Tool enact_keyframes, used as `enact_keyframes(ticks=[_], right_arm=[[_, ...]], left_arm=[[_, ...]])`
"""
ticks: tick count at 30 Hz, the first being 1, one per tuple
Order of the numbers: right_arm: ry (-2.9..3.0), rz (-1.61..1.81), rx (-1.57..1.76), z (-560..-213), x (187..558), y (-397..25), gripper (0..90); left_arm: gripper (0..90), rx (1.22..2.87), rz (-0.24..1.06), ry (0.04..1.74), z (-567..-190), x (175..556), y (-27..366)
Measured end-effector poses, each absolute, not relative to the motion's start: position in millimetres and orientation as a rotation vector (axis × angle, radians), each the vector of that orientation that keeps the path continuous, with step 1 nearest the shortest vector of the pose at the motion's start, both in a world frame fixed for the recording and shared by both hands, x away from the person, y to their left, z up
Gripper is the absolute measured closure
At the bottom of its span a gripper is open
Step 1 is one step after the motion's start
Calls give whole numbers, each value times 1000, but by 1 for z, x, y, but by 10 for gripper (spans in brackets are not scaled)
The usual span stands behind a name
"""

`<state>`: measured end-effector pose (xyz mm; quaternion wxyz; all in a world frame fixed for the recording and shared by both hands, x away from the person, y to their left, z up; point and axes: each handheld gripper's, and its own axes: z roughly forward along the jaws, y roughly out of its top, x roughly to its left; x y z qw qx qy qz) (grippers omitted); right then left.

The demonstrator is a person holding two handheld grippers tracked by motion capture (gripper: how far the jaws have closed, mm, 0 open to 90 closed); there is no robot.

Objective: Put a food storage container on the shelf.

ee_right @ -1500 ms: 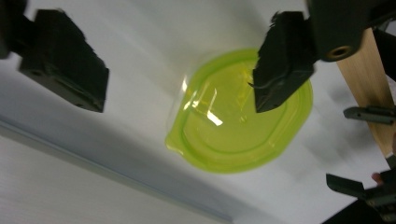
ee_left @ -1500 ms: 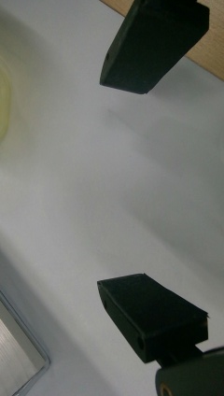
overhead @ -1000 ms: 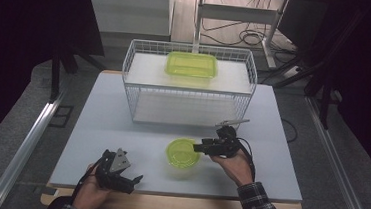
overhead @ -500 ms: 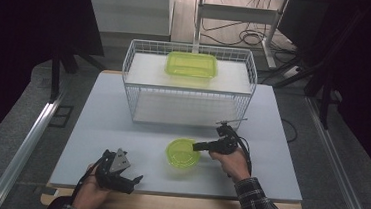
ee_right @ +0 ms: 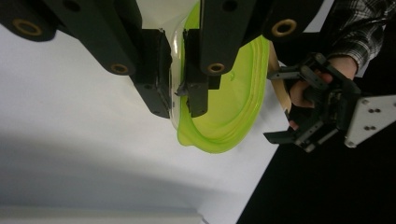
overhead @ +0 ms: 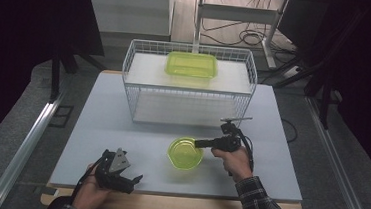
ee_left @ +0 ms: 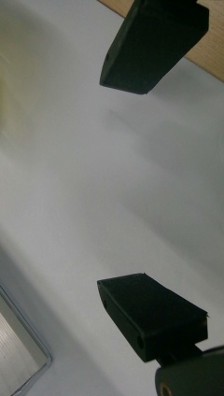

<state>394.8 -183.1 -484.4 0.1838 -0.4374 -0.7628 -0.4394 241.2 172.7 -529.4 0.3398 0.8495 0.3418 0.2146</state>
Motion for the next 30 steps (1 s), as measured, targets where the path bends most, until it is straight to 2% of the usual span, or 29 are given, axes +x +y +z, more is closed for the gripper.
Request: enact_keyframes(ticks=[21,30], right_arm=[[-2129,-1385,-1219,-438,392,-184,813],[-2140,-1452,-1210,-406,397,-182,814]], left_arm=[[49,2207,563,896,-528,241,174],[48,2205,561,898,-528,241,174]])
